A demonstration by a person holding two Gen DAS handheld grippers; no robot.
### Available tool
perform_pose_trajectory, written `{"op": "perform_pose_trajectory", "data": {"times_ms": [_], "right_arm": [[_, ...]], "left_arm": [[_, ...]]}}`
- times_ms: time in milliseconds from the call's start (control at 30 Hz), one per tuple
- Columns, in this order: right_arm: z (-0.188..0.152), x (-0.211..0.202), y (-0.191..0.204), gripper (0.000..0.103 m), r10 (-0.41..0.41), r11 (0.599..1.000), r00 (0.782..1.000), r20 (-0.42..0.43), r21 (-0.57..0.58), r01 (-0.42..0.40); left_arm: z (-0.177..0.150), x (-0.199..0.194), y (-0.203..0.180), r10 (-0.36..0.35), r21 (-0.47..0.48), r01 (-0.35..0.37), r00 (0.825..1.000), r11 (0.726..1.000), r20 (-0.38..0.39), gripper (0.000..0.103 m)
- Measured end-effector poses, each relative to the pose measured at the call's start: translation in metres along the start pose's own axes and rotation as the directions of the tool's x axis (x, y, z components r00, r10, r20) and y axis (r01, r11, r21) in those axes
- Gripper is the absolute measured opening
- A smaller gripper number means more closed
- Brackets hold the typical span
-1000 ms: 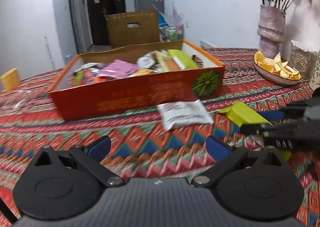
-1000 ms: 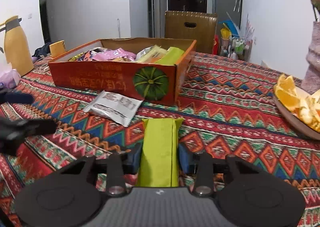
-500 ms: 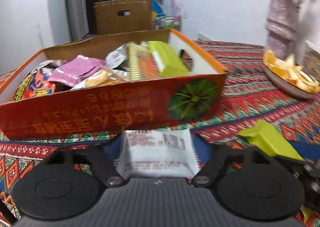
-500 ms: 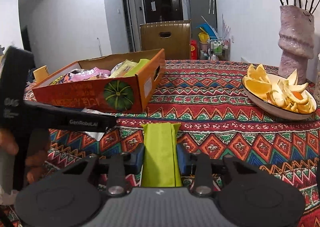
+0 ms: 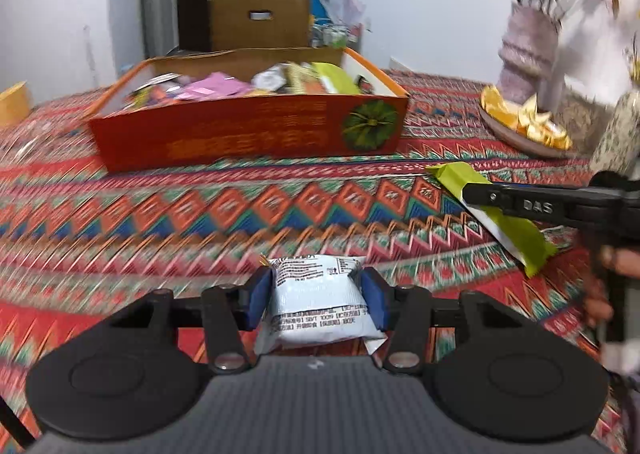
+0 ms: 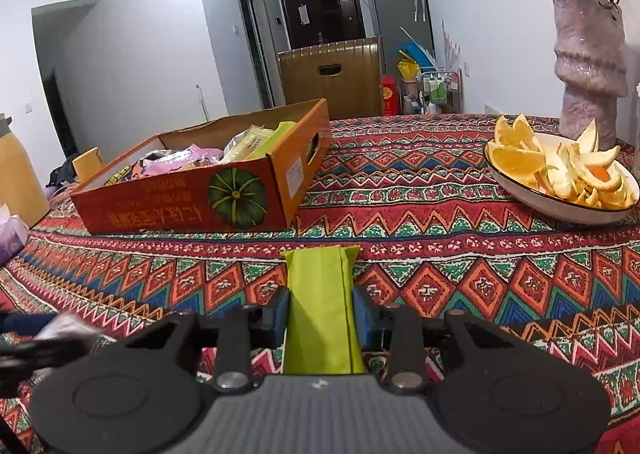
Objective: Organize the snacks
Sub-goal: 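Grasp the last yellow-green stick packet with the right tool while the left tool grasps a white sachet, then lower the stick packet and white sachet into the box and open both tools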
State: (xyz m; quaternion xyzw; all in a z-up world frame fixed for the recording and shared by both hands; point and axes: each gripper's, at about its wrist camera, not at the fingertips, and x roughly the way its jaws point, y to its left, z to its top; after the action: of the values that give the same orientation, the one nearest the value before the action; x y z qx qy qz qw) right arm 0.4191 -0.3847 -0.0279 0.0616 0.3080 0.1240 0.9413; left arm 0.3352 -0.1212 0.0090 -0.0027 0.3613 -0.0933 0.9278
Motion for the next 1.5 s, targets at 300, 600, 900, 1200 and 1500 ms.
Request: {"op": "perform_pose_trajectory", "data": {"times_ms": [300,600,900,1200,1500], "right_arm": [[-0.013,-0.022,0.044,0.032,-0.097,0.982,0.995,0.038,-0.156,0.102],[-0.056,-0.106,0.112,0.032,-0.008,0.989,0.996,0.088,-0.146,0.021],[-0.066,-0.153,0.149,0.032,0.022,0.993,0.993,0.118,-0.120,-0.008],[-0.021,-0.154,0.155,0.032,0.040,0.985,0.979,0.198,-0.172,-0.006],[0.056,-0.121,0.160,0.032,0.115,0.967,0.954,0.278,-0.251,-0.043]], "left_arm": [[-0.046,-0.100,0.063,0.059,-0.105,-0.048,0.992,0.993,0.109,0.050],[-0.066,-0.136,0.089,0.022,-0.104,-0.004,0.985,0.995,0.169,0.050],[-0.052,-0.155,0.099,-0.038,-0.084,0.061,0.967,0.995,0.250,0.050],[0.000,-0.155,0.126,-0.075,-0.077,0.104,0.946,0.992,0.315,0.050],[0.079,-0.124,0.142,-0.103,-0.063,0.138,0.917,0.988,0.385,0.050]]}}
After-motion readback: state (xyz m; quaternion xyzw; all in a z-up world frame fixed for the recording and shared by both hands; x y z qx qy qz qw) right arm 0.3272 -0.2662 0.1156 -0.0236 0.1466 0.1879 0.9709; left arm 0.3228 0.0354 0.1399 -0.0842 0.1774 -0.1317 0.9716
